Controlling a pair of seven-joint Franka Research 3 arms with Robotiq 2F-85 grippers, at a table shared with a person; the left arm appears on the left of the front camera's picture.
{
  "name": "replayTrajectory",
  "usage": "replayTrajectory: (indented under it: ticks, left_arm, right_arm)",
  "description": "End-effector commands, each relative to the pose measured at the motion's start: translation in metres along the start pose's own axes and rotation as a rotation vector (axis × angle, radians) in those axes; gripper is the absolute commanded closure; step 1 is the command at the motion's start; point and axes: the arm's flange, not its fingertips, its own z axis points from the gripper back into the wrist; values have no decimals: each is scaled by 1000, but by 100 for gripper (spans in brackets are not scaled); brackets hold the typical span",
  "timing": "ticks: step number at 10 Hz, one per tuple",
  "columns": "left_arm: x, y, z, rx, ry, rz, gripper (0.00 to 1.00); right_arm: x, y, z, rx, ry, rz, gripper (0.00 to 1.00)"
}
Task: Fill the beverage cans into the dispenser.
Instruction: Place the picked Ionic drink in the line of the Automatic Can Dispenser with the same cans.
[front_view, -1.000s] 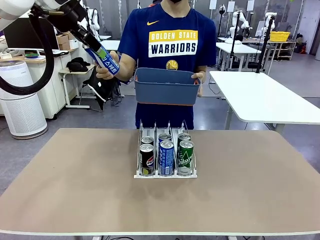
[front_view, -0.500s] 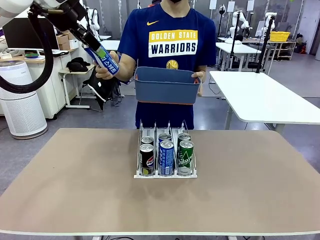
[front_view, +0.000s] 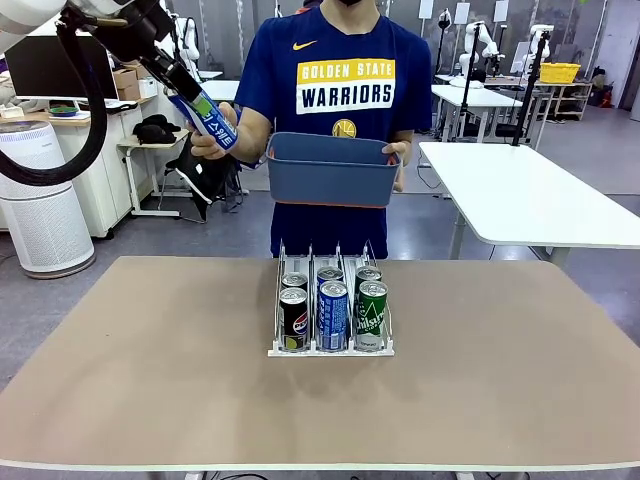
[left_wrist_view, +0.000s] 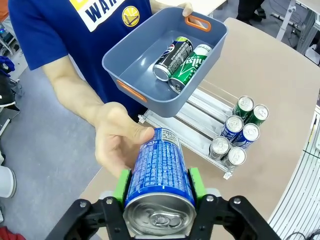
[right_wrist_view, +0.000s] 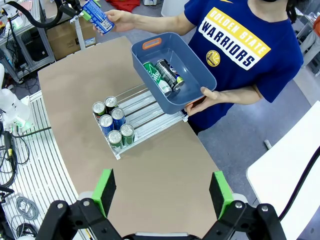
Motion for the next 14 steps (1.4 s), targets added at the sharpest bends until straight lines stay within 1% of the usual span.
replayTrajectory:
  ticks: [1, 14]
  left_arm:
    - [-1, 0, 0, -5, 2, -8, 100]
    - [-1, 0, 0, -5, 2, -8, 100]
  right_arm:
    - [0, 0, 1, 1, -4, 0, 0]
    - [0, 0, 1, 1, -4, 0, 0]
